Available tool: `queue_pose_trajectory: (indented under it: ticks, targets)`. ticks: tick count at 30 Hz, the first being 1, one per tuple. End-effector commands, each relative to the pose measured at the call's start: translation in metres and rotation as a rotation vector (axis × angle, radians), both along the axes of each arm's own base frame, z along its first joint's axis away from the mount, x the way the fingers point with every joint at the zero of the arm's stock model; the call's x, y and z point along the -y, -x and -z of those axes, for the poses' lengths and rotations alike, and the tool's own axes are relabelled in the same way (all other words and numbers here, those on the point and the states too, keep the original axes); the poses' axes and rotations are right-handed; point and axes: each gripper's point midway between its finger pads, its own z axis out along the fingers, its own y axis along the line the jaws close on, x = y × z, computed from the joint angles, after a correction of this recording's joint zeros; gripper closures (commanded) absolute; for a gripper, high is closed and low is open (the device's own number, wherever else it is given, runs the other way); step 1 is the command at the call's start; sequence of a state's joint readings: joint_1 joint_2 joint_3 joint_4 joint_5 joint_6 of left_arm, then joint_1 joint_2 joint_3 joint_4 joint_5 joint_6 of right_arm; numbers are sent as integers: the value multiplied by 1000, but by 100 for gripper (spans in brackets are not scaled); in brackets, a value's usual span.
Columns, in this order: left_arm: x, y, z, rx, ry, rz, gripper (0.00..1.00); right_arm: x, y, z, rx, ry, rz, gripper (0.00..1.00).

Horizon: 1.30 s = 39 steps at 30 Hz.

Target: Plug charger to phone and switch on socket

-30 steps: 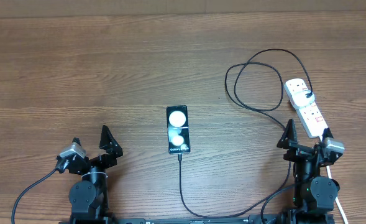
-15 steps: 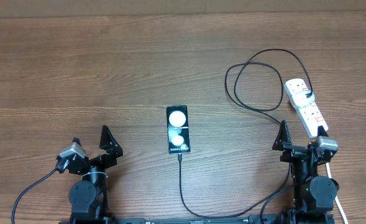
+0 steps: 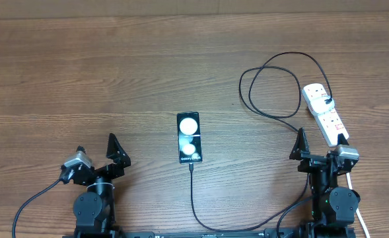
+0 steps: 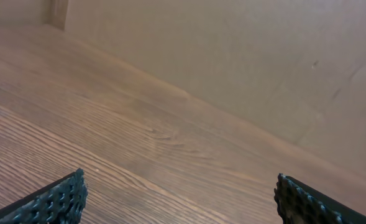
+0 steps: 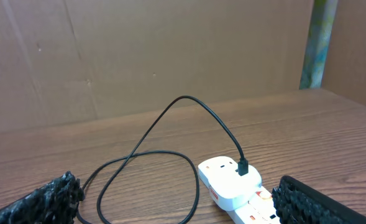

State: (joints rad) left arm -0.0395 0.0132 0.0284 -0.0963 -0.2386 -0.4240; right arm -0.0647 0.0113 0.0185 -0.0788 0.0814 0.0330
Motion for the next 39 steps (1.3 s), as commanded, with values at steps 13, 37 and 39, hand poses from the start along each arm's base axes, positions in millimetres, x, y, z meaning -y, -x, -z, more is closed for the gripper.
queue_pose_trajectory:
  ticks: [13, 37, 39]
  targets:
    - [38, -3, 5, -44, -359, 251, 1, -2, 0, 3, -2, 4, -13, 0]
    - [38, -3, 5, -44, -360, 251, 0, -2, 0, 3, -2, 4, -12, 0]
    - [38, -3, 5, -44, -360, 251, 0, -2, 0, 3, -2, 4, -12, 0]
